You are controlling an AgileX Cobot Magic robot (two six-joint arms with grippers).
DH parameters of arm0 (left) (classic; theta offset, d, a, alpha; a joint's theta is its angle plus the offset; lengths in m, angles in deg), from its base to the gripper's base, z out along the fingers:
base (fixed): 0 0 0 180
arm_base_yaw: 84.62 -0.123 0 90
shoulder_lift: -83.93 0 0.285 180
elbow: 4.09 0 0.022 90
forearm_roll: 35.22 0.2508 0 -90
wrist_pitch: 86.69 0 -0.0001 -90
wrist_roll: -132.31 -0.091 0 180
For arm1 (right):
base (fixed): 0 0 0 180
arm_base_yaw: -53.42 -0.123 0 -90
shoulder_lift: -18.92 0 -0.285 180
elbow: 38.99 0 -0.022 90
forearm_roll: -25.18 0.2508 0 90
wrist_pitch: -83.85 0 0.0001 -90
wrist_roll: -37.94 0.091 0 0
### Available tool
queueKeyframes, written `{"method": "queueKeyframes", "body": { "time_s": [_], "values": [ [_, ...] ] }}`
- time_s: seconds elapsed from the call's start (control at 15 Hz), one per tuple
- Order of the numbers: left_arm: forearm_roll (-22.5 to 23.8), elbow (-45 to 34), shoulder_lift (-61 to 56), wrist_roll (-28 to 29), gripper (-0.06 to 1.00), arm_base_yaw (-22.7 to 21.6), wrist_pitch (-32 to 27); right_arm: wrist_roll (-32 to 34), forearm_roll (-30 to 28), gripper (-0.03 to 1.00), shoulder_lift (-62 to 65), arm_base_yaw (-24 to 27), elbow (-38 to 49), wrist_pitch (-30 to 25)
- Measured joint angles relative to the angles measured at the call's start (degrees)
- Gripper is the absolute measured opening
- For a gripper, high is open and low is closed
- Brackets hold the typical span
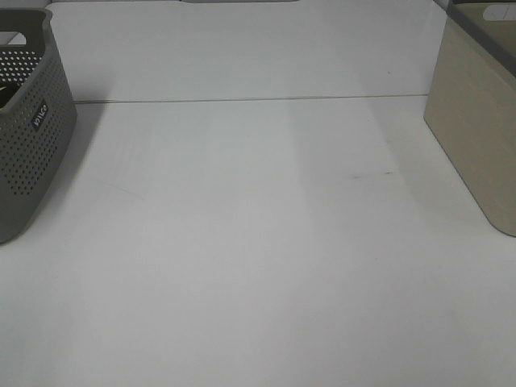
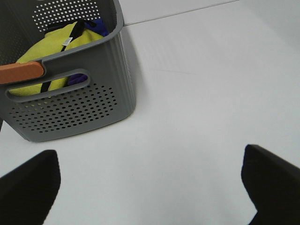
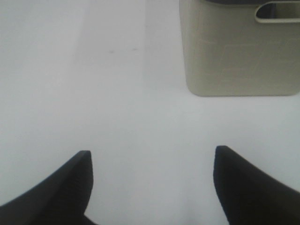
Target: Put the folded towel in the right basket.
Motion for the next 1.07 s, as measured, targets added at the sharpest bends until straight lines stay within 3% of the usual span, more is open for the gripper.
{"method": "queueKeyframes", "body": {
  "time_s": [1.07],
  "values": [
    [0.00, 0.00, 0.00, 0.00, 0.99, 0.00, 0.00, 0.00, -0.34, 0.67, 1.03, 0.00, 0.11, 0.34]
  ]
}}
